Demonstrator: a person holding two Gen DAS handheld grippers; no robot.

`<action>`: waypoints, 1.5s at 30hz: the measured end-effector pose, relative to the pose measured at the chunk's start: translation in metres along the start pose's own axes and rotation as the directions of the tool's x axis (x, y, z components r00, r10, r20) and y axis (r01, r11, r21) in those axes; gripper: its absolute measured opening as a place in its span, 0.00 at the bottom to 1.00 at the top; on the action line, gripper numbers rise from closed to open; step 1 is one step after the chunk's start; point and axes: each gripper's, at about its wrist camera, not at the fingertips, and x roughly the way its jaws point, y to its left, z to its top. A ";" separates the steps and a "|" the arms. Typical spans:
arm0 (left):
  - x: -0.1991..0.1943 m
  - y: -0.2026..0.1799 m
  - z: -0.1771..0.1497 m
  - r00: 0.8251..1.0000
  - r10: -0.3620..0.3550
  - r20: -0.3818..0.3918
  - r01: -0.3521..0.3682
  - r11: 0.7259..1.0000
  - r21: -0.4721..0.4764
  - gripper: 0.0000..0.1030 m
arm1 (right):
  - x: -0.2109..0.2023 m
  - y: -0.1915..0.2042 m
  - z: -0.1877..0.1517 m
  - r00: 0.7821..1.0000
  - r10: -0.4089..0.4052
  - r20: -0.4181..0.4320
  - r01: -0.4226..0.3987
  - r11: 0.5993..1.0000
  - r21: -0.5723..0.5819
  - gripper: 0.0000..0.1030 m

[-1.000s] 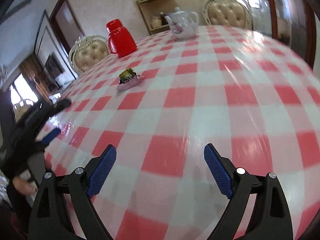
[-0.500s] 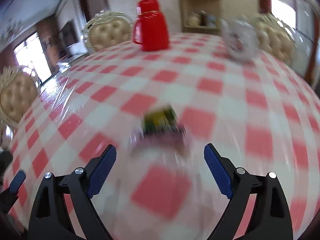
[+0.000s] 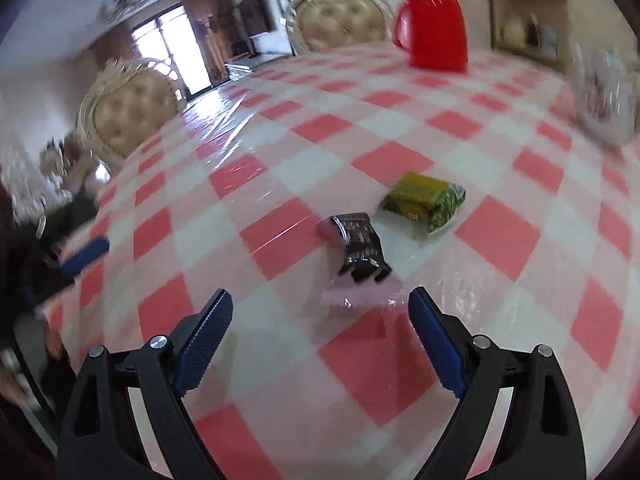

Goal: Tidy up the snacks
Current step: 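Grasp the dark chocolate bar in pink wrapper with the right gripper, then grasp the yellow-green square snack with the left gripper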

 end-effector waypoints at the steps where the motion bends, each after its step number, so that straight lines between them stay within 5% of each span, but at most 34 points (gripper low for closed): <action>1: -0.001 0.000 0.000 1.000 0.002 0.003 -0.002 1.000 -0.002 0.98 | 0.003 0.001 0.003 1.000 -0.024 -0.001 0.024 1.000 0.012 0.84; 9: 0.005 -0.001 -0.004 0.999 0.026 -0.021 -0.025 0.999 0.038 0.98 | 0.039 0.003 0.029 0.988 -0.148 -0.047 0.148 0.989 0.003 0.79; 12: 0.008 -0.001 -0.004 0.999 0.026 -0.032 -0.024 0.999 0.044 0.98 | 0.037 0.004 0.024 0.983 -0.175 -0.054 0.175 0.985 0.001 0.57; 13: 0.009 -0.001 -0.005 0.999 0.029 -0.031 -0.027 0.998 0.050 0.98 | 0.031 0.005 0.020 0.982 -0.182 -0.042 0.182 0.983 -0.001 0.38; 14: 0.009 -0.001 -0.005 0.999 0.033 -0.029 -0.031 0.998 0.059 0.98 | 0.027 0.005 0.017 0.982 -0.186 -0.037 0.186 0.982 0.009 0.30; 18: 0.008 -0.004 -0.006 0.999 0.037 -0.016 -0.036 0.995 0.096 0.98 | -0.028 0.000 -0.011 0.981 -0.190 0.045 0.181 0.970 0.163 0.20; 19: 0.009 -0.005 -0.007 0.999 0.030 -0.024 -0.027 0.994 0.107 0.98 | -0.048 -0.002 -0.023 0.979 -0.187 0.077 0.168 0.963 0.210 0.00; 23: 0.012 -0.024 -0.018 0.996 -0.019 -0.083 0.034 0.983 0.179 0.98 | -0.102 -0.014 -0.062 0.964 -0.208 0.166 0.142 0.930 0.340 0.00; 26: 0.013 -0.049 -0.033 0.998 -0.011 -0.063 0.030 0.951 0.308 0.98 | -0.107 -0.017 -0.070 0.971 -0.130 0.199 0.071 0.957 0.282 0.04; 29: 0.015 -0.061 -0.042 0.996 -0.024 -0.084 0.052 0.939 0.340 0.98 | -0.092 -0.016 -0.059 0.986 -0.072 0.147 0.028 0.960 0.280 0.42; 30: 0.013 -0.062 -0.042 0.997 -0.025 -0.074 0.049 0.940 0.338 0.98 | -0.087 -0.011 -0.055 0.989 -0.041 0.140 0.004 0.967 0.256 0.67; 31: 0.012 -0.062 -0.040 0.997 -0.034 -0.069 0.055 0.941 0.335 0.98 | -0.081 0.003 -0.050 0.994 -0.003 0.113 -0.018 0.982 0.188 0.73; 35: 0.004 -0.045 -0.023 0.998 -0.061 -0.019 0.063 0.971 0.232 0.98 | -0.061 0.048 -0.043 0.999 0.035 0.020 -0.035 0.999 0.014 0.73; 38: 0.008 -0.033 -0.017 0.996 -0.070 -0.047 0.076 0.984 0.160 0.98 | -0.040 0.069 -0.045 0.997 -0.057 -0.045 0.054 0.997 -0.058 0.70; 41: 0.009 -0.036 -0.018 0.996 -0.074 -0.058 0.083 0.980 0.183 0.98 | -0.026 0.071 -0.053 0.990 -0.102 -0.094 0.095 0.993 -0.067 0.52; 43: 0.006 -0.040 -0.020 0.995 -0.083 -0.051 0.092 0.971 0.219 0.98 | -0.031 0.070 -0.059 0.989 -0.118 -0.084 0.112 0.990 -0.081 0.23; 45: 0.004 -0.043 -0.022 0.995 -0.082 -0.051 0.092 0.965 0.247 0.98 | -0.044 0.064 -0.066 0.989 -0.142 -0.043 0.139 0.989 -0.059 0.18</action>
